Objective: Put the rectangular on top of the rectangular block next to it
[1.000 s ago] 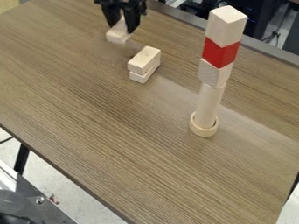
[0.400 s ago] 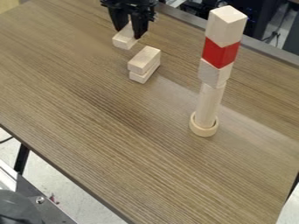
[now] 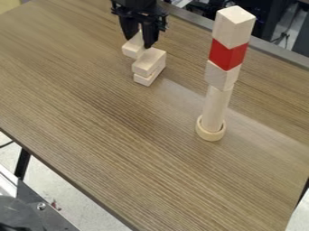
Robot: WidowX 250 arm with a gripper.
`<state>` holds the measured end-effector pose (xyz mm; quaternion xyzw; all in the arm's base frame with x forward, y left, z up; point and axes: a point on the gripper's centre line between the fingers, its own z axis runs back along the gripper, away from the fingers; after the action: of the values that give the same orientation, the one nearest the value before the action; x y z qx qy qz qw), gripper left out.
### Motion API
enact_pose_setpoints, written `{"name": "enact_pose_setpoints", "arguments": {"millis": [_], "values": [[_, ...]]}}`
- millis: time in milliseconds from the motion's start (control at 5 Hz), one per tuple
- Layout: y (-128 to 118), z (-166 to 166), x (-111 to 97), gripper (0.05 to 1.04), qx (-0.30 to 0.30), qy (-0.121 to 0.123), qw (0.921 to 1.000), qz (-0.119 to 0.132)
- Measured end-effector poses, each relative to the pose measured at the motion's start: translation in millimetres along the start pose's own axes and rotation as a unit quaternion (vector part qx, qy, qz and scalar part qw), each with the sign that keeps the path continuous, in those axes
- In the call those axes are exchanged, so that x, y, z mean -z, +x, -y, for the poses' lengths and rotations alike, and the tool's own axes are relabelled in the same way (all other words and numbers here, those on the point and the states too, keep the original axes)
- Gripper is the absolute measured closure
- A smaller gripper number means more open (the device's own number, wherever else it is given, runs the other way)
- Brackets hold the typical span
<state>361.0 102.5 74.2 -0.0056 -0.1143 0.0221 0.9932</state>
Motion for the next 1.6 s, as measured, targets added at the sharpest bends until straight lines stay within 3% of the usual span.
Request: {"name": "enact_pose_setpoints", "arguments": {"millis": [1600], "values": [[-1.4,14.6,11.6,0.548,0.004,-0.008,1.0,-0.005]]}}
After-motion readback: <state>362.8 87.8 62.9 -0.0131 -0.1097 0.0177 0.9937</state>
